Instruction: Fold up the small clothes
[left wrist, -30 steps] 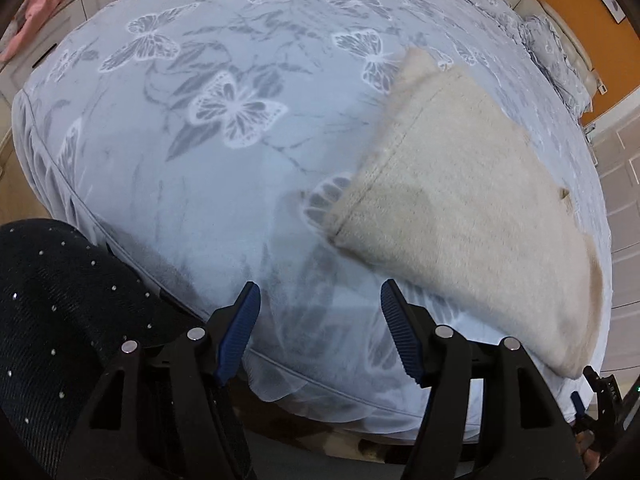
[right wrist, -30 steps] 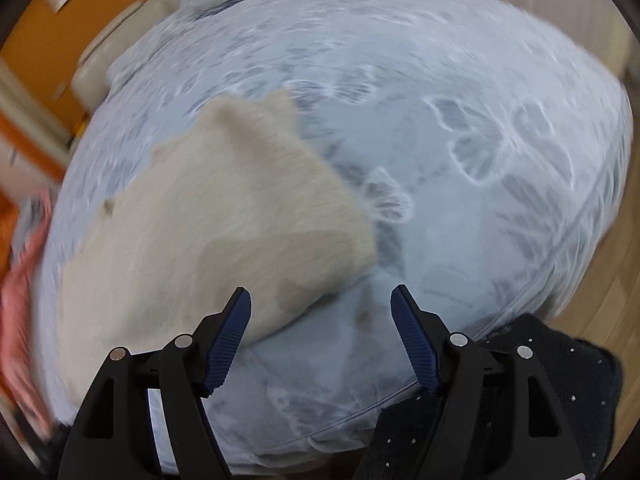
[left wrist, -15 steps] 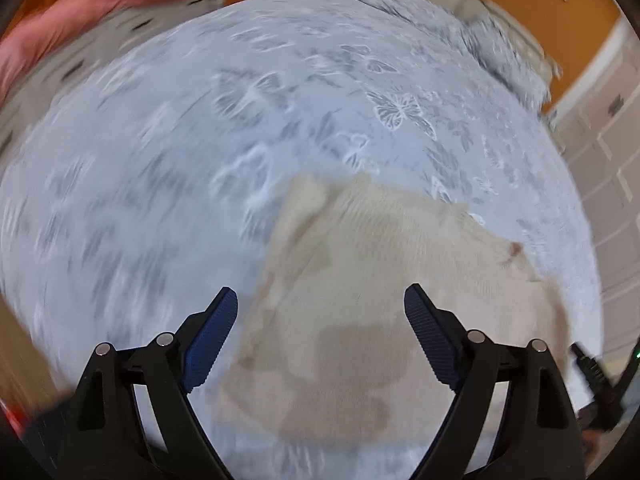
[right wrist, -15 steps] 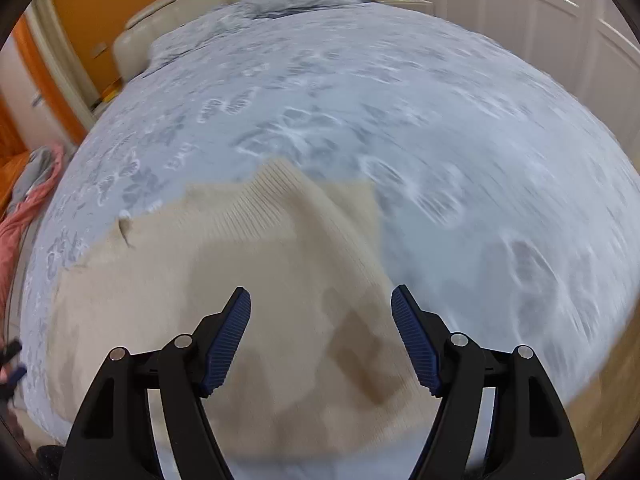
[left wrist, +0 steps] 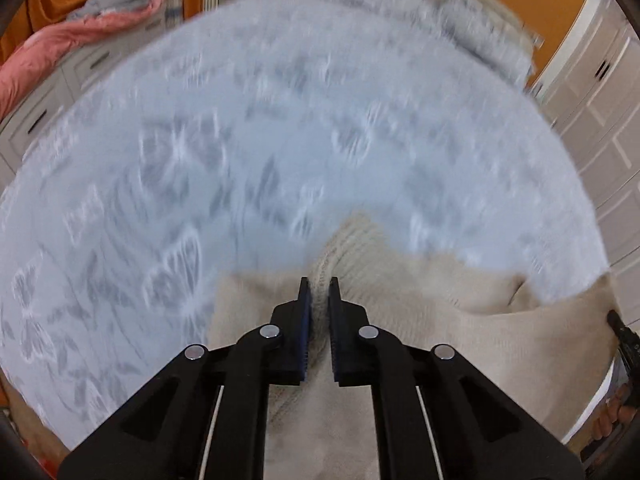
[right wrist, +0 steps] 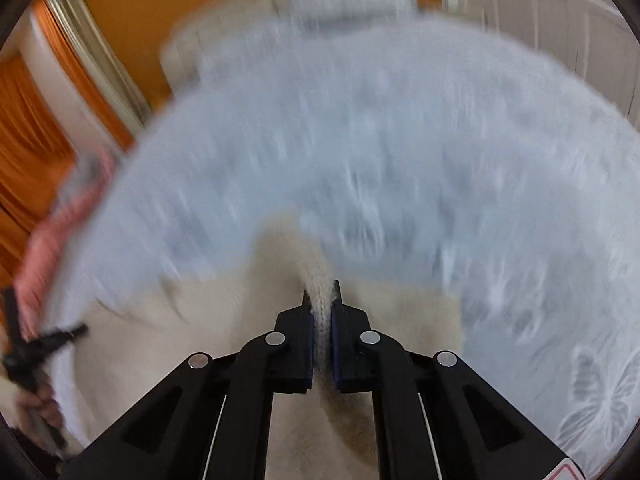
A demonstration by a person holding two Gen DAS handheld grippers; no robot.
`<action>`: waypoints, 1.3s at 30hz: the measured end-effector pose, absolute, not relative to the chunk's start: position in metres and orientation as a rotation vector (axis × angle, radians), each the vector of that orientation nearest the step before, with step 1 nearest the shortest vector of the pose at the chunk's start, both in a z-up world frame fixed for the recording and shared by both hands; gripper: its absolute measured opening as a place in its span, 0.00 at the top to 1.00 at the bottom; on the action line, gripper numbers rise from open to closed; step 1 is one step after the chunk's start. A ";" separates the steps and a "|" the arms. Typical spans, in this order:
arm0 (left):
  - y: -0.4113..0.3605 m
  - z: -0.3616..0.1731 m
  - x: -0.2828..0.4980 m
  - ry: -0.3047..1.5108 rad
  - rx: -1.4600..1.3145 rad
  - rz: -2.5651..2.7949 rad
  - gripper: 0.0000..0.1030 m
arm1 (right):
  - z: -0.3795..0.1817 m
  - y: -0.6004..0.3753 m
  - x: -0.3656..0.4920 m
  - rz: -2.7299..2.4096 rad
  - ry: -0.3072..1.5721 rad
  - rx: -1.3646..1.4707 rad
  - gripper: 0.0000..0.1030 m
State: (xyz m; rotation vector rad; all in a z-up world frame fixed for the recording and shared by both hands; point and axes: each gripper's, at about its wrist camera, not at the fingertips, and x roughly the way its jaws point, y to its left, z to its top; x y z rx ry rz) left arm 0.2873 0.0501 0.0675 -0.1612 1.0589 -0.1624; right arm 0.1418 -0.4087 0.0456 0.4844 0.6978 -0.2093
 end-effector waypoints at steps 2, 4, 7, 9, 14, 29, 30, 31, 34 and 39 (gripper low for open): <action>0.048 0.060 0.303 1.066 -0.136 -0.131 0.93 | 0.028 -0.426 0.151 -0.294 0.738 0.461 0.94; 0.041 0.027 0.321 1.136 -0.075 -0.106 0.92 | -0.027 -0.442 0.173 -0.339 0.920 0.465 0.94; 0.038 -0.013 0.326 1.240 -0.060 -0.065 0.93 | -0.054 -0.438 0.181 -0.359 1.009 0.436 0.94; 0.039 -0.010 0.322 1.214 -0.061 -0.058 0.92 | -0.037 -0.433 0.175 -0.332 0.925 0.444 0.94; 0.046 -0.002 0.313 1.227 -0.145 -0.094 0.80 | -0.045 -0.430 0.179 -0.374 1.035 0.415 0.88; 0.160 -0.042 0.128 1.301 -0.743 0.032 0.10 | -0.057 -0.349 -0.015 -0.279 1.084 0.751 0.36; 0.159 -0.043 0.133 1.289 -0.738 0.041 0.07 | -0.060 -0.354 -0.012 -0.283 1.075 0.753 0.36; 0.154 -0.041 0.138 1.283 -0.712 0.043 0.06 | -0.062 -0.361 -0.007 -0.298 1.055 0.777 0.36; 0.130 -0.036 0.161 1.283 -0.612 -0.011 0.06 | -0.073 -0.385 0.010 -0.351 1.021 0.872 0.32; 0.104 -0.037 0.190 1.317 -0.566 0.000 0.34 | -0.089 -0.408 0.024 -0.400 0.986 1.072 0.44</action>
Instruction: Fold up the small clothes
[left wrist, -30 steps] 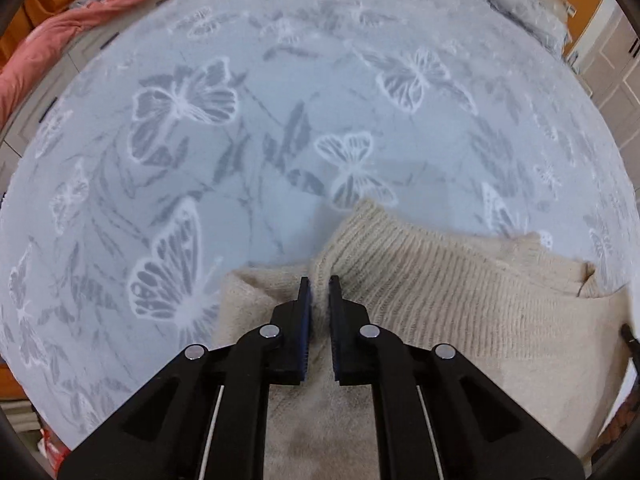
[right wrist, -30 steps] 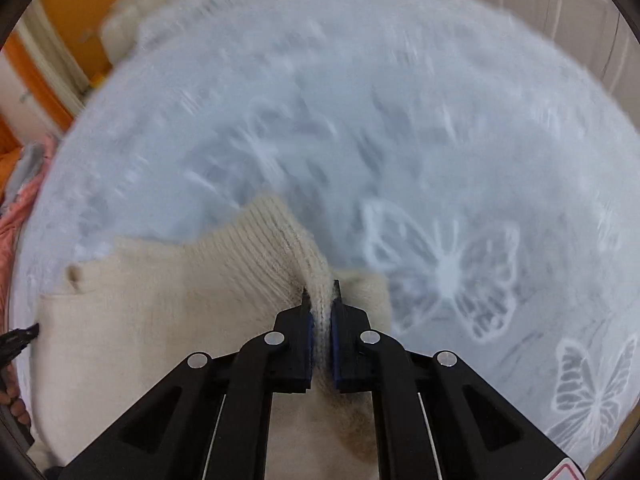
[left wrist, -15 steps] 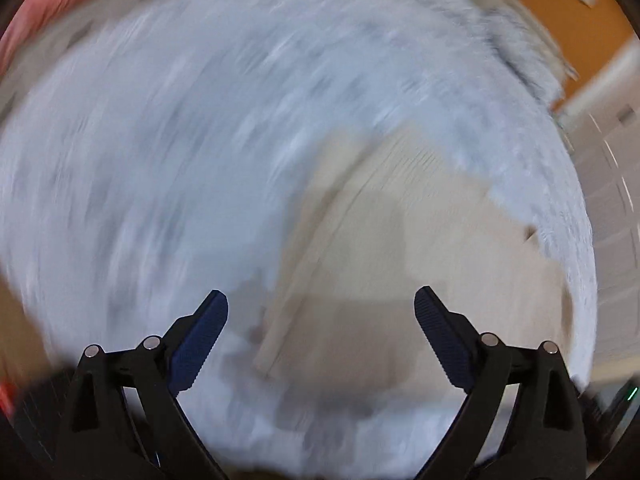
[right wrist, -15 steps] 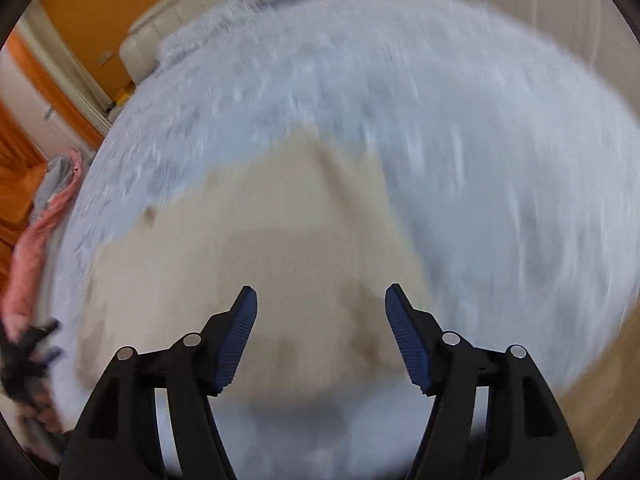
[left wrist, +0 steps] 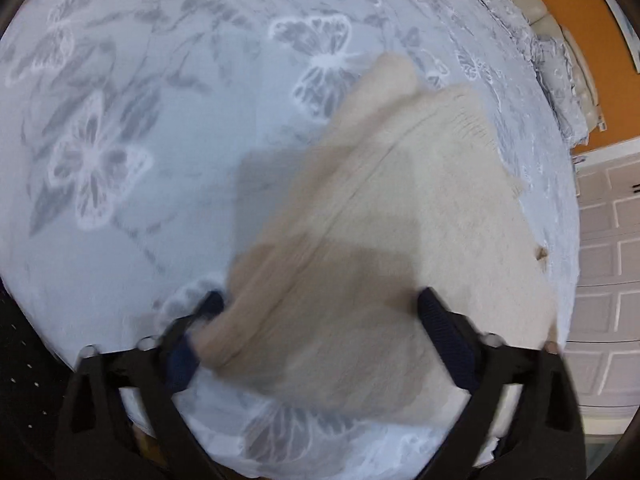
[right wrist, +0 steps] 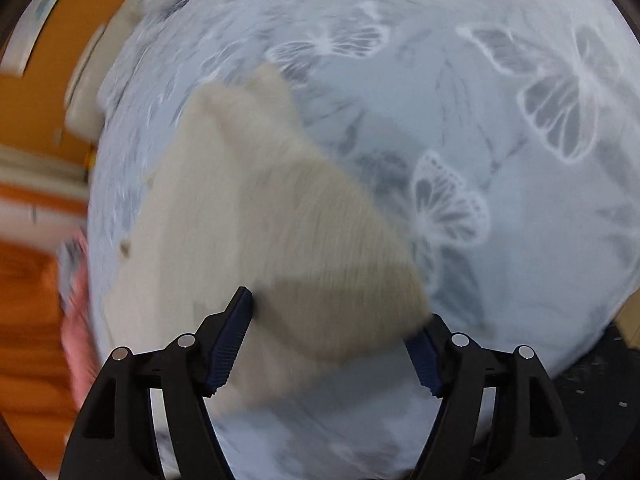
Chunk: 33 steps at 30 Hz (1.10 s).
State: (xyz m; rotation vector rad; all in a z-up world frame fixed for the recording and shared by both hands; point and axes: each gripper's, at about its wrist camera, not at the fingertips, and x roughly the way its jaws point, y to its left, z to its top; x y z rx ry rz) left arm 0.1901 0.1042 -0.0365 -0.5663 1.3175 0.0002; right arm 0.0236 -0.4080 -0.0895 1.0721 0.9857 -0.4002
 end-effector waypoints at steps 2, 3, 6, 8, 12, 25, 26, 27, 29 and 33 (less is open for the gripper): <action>0.105 -0.024 0.196 1.330 -0.546 -0.053 0.76 | -0.079 -0.407 0.029 -0.352 0.972 1.096 0.67; 0.108 -0.015 0.195 1.321 -0.571 -0.069 0.77 | -0.070 -0.405 0.030 -0.334 0.958 1.093 0.70; 0.122 0.015 0.183 1.297 -0.566 -0.117 0.79 | -0.025 -0.387 0.035 -0.248 0.947 0.969 0.75; 0.135 0.036 0.165 1.300 -0.546 -0.145 0.81 | 0.007 -0.371 0.028 -0.201 0.943 0.862 0.75; 0.167 0.053 0.113 1.320 -0.487 -0.118 0.83 | 0.026 -0.347 -0.015 -0.145 0.982 0.789 0.76; 0.195 0.020 0.054 1.353 -0.458 -0.039 0.88 | 0.040 -0.329 -0.078 -0.415 0.981 0.529 0.61; 0.195 0.018 0.055 1.357 -0.467 -0.041 0.88 | 0.052 -0.324 -0.076 -0.411 0.949 0.511 0.61; 0.196 0.016 0.055 1.357 -0.470 -0.046 0.88 | 0.059 -0.322 -0.063 -0.382 0.931 0.501 0.61; 0.195 0.017 0.050 1.350 -0.476 -0.057 0.83 | 0.066 -0.298 -0.036 -0.250 0.933 0.458 0.61; 0.192 0.024 0.056 1.259 -0.495 -0.079 0.45 | 0.039 -0.246 0.009 -0.095 1.011 0.394 0.65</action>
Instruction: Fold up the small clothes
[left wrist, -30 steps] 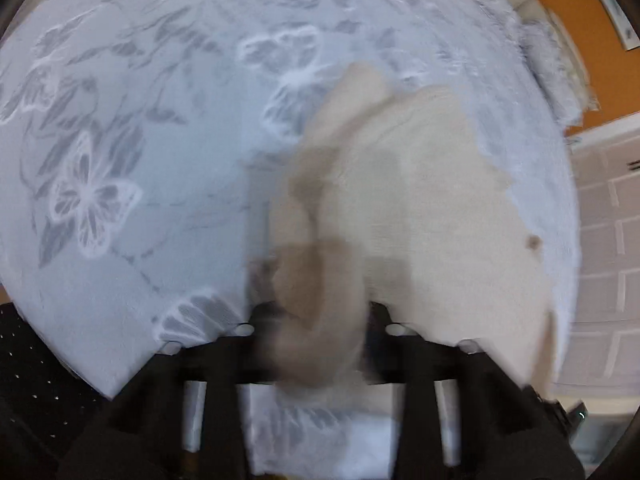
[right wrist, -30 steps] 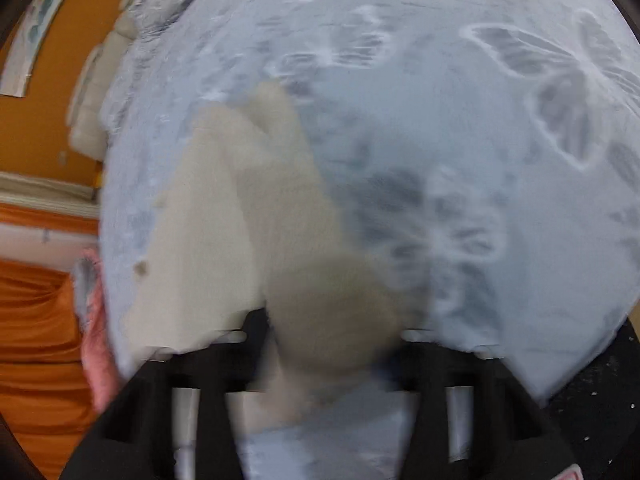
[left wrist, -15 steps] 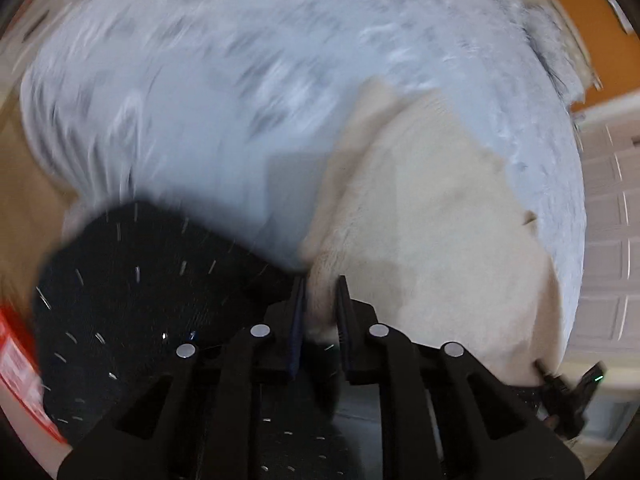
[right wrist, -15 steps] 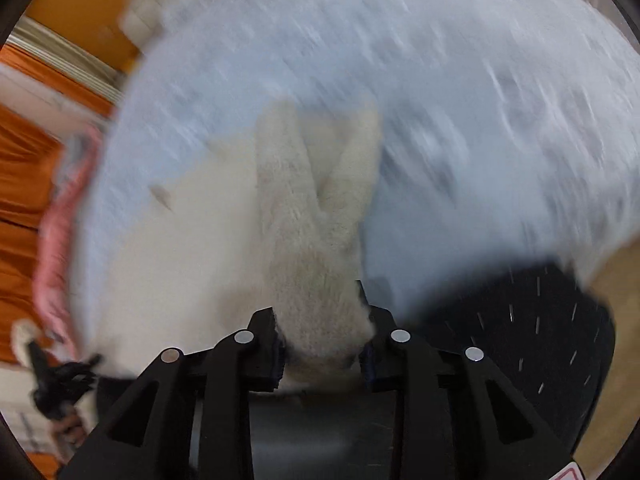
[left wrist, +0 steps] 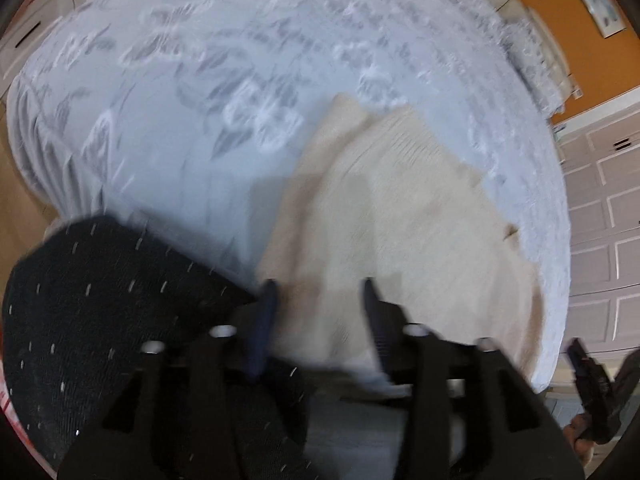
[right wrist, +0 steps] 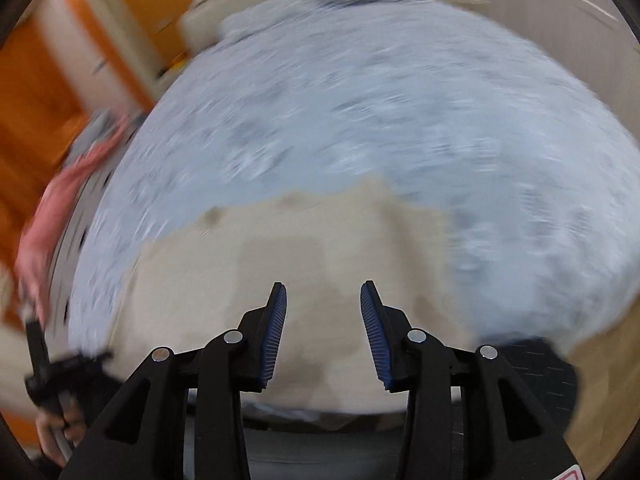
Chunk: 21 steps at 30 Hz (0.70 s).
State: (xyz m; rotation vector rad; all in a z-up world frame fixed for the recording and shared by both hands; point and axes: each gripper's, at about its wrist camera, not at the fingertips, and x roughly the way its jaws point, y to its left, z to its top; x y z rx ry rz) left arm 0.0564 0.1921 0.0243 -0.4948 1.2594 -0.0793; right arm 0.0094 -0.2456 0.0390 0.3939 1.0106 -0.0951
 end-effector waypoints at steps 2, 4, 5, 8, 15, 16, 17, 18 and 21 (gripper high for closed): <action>0.187 0.022 0.069 1.240 -0.450 -0.036 0.33 | 0.009 -0.220 0.035 -0.033 1.094 0.405 0.67; 0.182 0.014 0.083 1.254 -0.421 -0.016 0.28 | -0.013 -0.200 0.057 -0.010 1.161 0.381 0.68; 0.180 0.002 0.093 1.280 -0.412 -0.002 0.28 | -0.022 -0.191 0.064 -0.007 1.182 0.361 0.68; 0.178 -0.021 0.107 1.328 -0.421 0.020 0.32 | -0.055 -0.167 0.090 0.002 1.283 0.305 0.68; 0.180 0.010 0.103 1.266 -0.625 -0.083 0.84 | -0.073 -0.161 0.088 -0.014 1.291 0.250 0.62; 0.176 0.021 0.102 1.244 -0.620 -0.104 0.85 | -0.071 -0.162 0.087 -0.008 1.285 0.258 0.62; 0.162 0.047 0.099 1.202 -0.586 -0.146 0.86 | -0.066 -0.163 0.084 -0.004 1.273 0.280 0.62; 0.145 0.072 0.096 1.163 -0.552 -0.201 0.86 | -0.061 -0.168 0.080 0.002 1.256 0.313 0.62; 0.094 0.124 0.088 1.091 -0.476 -0.340 0.86 | -0.040 -0.195 0.054 -0.008 1.174 0.418 0.62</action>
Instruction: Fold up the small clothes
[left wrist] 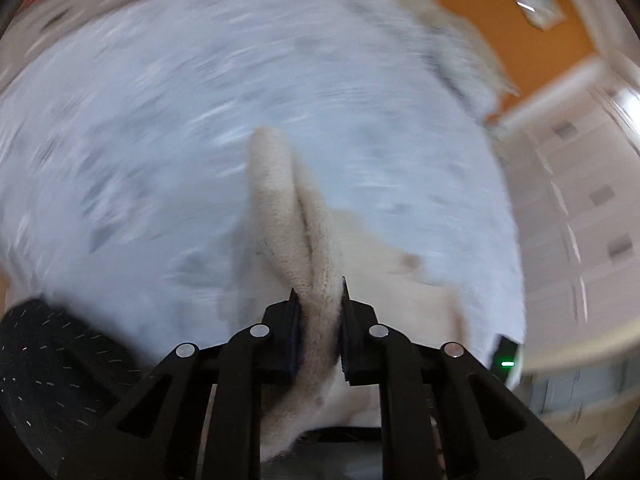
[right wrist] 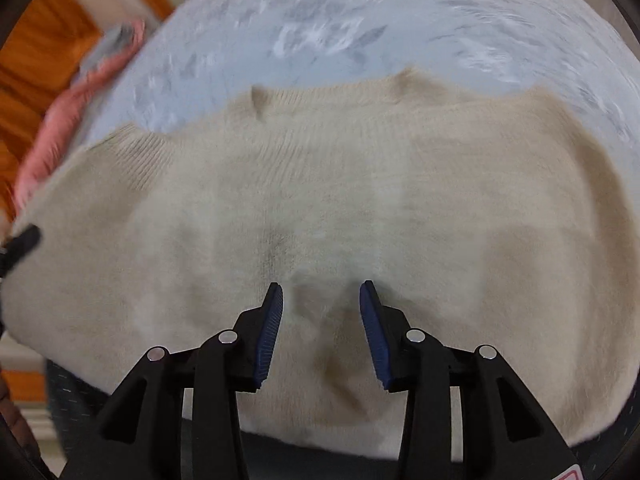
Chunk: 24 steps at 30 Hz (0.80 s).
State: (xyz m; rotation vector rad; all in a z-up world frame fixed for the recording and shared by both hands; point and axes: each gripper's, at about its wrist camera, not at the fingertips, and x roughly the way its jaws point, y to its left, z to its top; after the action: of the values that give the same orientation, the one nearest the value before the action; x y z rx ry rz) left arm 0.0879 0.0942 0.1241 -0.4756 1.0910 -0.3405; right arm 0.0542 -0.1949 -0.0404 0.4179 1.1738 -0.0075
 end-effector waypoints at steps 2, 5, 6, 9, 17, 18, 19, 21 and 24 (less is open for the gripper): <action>0.046 0.151 0.079 1.059 -0.407 -0.445 0.86 | -0.024 -0.221 0.030 -0.030 1.118 0.478 0.62; -0.038 0.161 0.060 1.057 -0.291 -0.584 0.86 | -0.004 -0.270 -0.011 -0.107 1.043 0.527 0.60; -0.062 0.155 0.055 1.077 -0.260 -0.612 0.85 | -0.002 -0.281 -0.019 -0.134 1.036 0.530 0.58; -0.123 0.110 0.042 1.173 -0.217 -0.658 0.75 | 0.004 -0.327 -0.054 -0.230 1.016 0.540 0.57; -0.072 0.106 -0.006 1.084 -0.172 -0.539 0.33 | 0.015 -0.371 -0.110 -0.293 0.957 0.602 0.46; -0.057 0.108 -0.009 1.072 -0.159 -0.497 0.31 | 0.016 -0.368 -0.105 -0.274 0.954 0.603 0.44; -0.047 0.106 -0.010 1.078 -0.149 -0.470 0.30 | 0.015 -0.362 -0.093 -0.234 0.960 0.609 0.43; -0.028 0.093 -0.009 1.121 -0.131 -0.410 0.30 | 0.013 -0.348 -0.078 -0.155 0.967 0.623 0.37; -0.014 0.071 -0.011 1.179 -0.092 -0.325 0.30 | -0.009 -0.322 -0.039 -0.042 1.041 0.653 0.29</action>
State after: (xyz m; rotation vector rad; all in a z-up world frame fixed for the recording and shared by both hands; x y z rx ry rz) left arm -0.0106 -0.0137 0.0713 -0.0922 1.1793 -0.3248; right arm -0.0393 -0.3221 -0.0087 0.6530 1.0414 -0.0425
